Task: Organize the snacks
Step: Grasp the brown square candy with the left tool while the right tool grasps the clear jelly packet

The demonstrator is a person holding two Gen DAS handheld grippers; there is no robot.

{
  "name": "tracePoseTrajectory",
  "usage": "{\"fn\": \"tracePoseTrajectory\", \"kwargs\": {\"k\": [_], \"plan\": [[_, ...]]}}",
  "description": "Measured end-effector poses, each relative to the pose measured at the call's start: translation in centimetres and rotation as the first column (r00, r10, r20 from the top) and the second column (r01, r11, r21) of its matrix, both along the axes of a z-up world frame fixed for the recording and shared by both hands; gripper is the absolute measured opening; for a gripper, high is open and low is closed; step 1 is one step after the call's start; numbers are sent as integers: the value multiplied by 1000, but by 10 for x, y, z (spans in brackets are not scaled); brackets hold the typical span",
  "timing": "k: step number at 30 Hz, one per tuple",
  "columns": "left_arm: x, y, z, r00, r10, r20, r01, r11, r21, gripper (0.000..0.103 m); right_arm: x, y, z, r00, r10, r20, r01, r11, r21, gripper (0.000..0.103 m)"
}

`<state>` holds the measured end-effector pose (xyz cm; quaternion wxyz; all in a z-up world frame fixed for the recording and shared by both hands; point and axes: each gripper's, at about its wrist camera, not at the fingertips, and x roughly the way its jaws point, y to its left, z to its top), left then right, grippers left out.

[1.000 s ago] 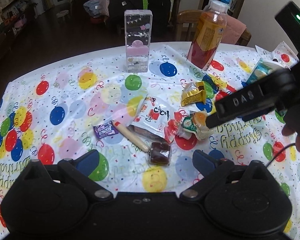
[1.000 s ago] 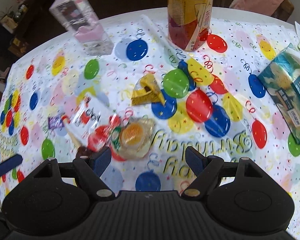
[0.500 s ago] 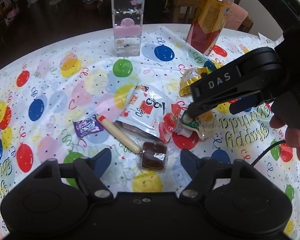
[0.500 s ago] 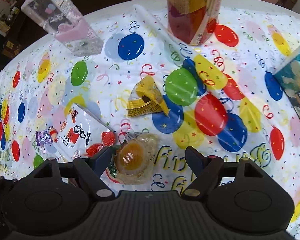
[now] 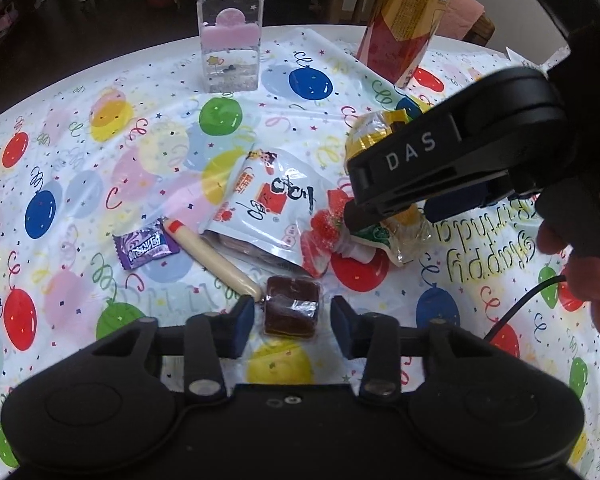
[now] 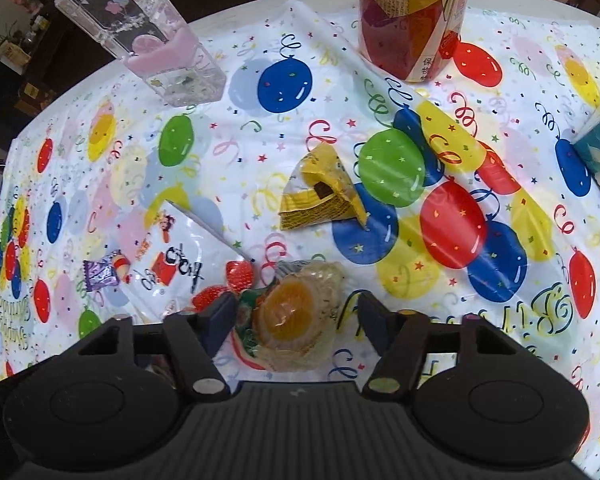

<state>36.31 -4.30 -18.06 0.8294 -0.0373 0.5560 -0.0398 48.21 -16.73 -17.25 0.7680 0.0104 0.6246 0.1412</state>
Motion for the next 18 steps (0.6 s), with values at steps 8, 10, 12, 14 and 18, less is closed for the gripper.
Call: {"fn": "tracePoseTrajectory", "kwargs": {"k": [8,10,12,14,18], "plan": [[1,-2,0,1000,-4,1,4,1000,10,27,-7,-1,5,999,-1,33,1,1000,1,50],[0,-2,0,1000,-1,1,1,1000,11,27,-9,-3,7,999,-1,44,1,1000,-7,50],[-1,-2,1,1000,3,-1,-3,1000,8,27,-12,-5,9,999,-5,53,5,1000,-6,49],[-4,-1,3,1000,5,0,-5,1000,5,27,-16,-7,12,999,1,55,0,1000,-9,49],[-10,-1,8,1000,3,6,-3,1000,-3,27,-28,-12,19,998,9,66,-8,1000,-15,48]]}}
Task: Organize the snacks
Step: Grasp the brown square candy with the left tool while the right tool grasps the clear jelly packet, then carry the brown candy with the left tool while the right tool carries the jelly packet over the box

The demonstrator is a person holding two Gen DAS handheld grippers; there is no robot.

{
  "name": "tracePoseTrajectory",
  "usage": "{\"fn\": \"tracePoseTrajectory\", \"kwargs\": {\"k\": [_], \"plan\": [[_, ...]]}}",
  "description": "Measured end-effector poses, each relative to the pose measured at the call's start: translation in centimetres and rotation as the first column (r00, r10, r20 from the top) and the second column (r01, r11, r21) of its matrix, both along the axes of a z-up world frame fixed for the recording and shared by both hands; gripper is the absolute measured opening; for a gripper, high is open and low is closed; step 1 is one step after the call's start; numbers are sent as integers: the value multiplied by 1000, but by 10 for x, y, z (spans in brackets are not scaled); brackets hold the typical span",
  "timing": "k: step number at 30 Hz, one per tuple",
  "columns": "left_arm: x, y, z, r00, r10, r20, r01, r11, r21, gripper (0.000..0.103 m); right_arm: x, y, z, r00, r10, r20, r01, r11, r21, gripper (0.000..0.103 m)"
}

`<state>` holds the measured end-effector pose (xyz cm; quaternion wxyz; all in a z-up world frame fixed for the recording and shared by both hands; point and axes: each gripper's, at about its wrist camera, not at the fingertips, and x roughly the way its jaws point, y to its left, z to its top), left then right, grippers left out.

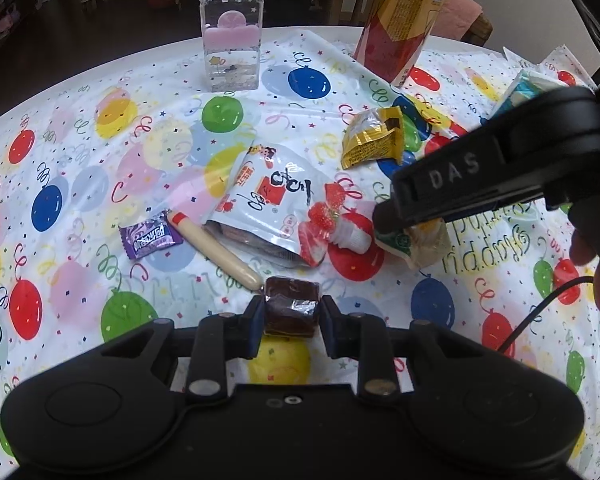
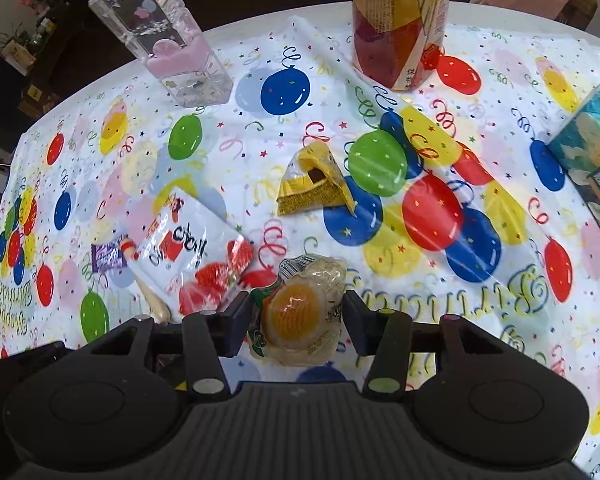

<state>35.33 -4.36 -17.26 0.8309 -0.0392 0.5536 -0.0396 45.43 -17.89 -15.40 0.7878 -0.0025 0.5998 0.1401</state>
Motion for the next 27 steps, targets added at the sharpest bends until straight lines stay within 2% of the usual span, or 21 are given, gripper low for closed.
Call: {"fn": "tracePoseTrajectory", "kwargs": {"k": [11,27], "plan": [[-23,1,23,1000,-3,26,3,1000,-17,27,-39,-22,27,999,-4,35,3,1000,24,48],[-79,7,70,995,-54,86,58,997,-42,27,-130,-40,85,992,19,123,-26,998,55,47]]}}
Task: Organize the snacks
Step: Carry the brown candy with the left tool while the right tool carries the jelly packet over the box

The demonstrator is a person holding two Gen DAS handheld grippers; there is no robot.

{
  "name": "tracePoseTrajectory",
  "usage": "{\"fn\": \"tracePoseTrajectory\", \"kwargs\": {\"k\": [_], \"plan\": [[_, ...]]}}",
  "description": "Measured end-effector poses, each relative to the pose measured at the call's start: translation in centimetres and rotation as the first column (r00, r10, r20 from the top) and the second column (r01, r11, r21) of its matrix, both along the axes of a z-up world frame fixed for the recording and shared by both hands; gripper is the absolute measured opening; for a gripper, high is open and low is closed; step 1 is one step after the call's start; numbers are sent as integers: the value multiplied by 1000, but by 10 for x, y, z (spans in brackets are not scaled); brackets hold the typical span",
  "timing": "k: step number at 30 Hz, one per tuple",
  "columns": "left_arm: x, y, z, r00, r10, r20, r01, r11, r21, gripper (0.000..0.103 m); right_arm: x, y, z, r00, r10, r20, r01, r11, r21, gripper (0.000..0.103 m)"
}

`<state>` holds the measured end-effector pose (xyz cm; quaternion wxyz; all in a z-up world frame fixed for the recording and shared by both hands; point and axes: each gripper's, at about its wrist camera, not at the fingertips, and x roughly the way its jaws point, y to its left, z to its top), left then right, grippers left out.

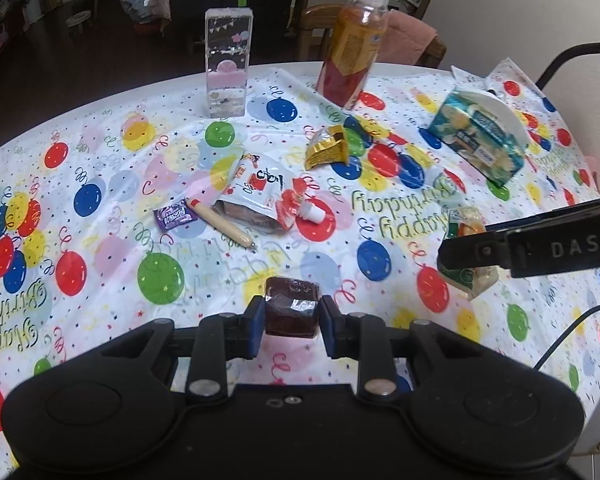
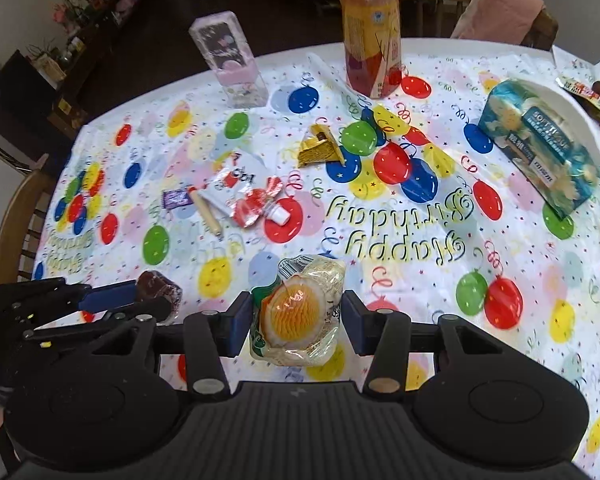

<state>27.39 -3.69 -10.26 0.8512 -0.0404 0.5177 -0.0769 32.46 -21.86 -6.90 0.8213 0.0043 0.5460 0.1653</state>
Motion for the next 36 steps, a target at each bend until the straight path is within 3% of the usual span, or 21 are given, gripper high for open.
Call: {"fn": "tracePoseTrajectory", "kwargs": {"k": [16,25,36], "plan": [[-66,11,46,995,-86,46,88,996,-34,27,-95,8,41,997,56,54,-56,998,3,47],[-110,11,50,986,-159,40,160,986,-39,27,-144,21,30,995,102,22,-101,994,-32,47],[-145,1,27,974,-226,-8,226,974,-36,27,-198,40,-3,985,160,-57,-164,984,-67,47]]}}
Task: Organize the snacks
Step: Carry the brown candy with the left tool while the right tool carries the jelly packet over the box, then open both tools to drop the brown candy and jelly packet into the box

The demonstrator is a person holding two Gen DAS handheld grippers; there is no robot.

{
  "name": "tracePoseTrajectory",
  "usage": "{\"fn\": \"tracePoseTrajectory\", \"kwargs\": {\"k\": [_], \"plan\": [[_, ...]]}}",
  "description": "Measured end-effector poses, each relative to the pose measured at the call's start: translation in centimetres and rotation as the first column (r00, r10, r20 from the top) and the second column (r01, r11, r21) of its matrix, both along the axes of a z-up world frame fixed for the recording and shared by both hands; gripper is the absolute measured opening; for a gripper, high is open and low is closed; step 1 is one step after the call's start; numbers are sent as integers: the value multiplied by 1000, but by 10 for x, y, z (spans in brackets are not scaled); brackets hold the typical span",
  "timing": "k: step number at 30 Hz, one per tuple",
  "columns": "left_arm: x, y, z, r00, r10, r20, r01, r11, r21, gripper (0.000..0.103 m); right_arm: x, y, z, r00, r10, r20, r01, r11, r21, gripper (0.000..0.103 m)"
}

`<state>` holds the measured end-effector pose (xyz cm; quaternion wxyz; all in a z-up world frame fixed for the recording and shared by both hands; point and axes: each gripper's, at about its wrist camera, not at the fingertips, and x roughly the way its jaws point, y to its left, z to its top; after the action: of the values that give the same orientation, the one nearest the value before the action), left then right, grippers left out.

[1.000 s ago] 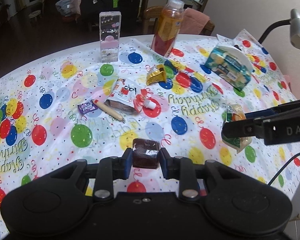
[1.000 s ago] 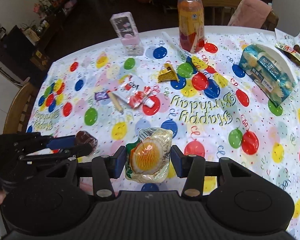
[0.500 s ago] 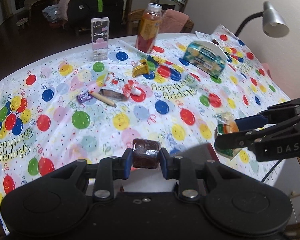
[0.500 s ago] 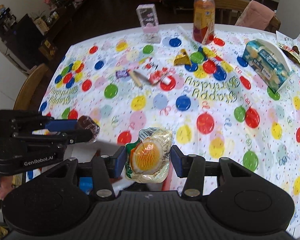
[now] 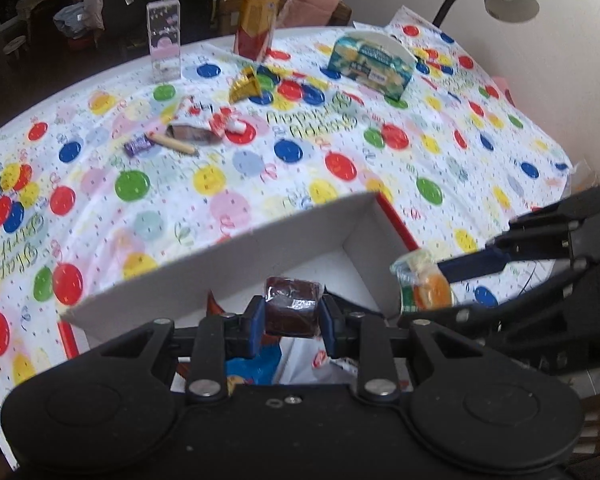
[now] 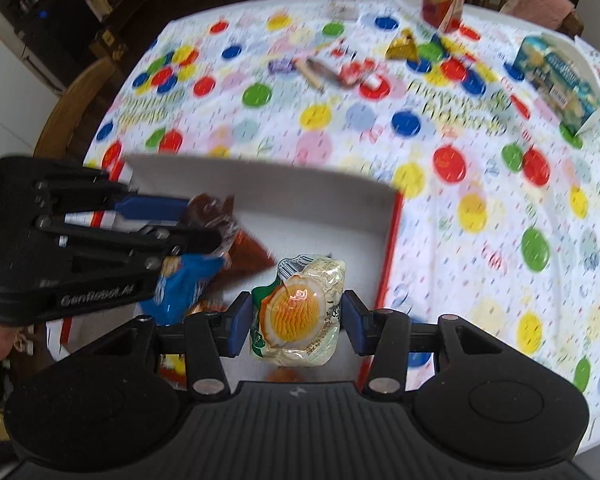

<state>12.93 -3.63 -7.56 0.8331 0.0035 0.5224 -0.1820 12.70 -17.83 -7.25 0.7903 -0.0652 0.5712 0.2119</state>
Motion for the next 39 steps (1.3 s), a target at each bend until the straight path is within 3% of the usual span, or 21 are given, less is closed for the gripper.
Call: {"fn": "tracePoseTrajectory", "kwargs": {"k": [13,23,39], "plan": [[2,-9,-34,999,15,-48,-14,1000,18,26,-37,33,-49,994,67,-88,-69,997,-19,47],[2,-22,-56,997,-12,-81,16,999,40,26,-45,43,-66,992,83,-99,-87,995,-38,50],[-3,-20,-62,995,0,-100,2,1000,29,27,-51,32,-49,991,107,-85,-108,994,-6,53]]}}
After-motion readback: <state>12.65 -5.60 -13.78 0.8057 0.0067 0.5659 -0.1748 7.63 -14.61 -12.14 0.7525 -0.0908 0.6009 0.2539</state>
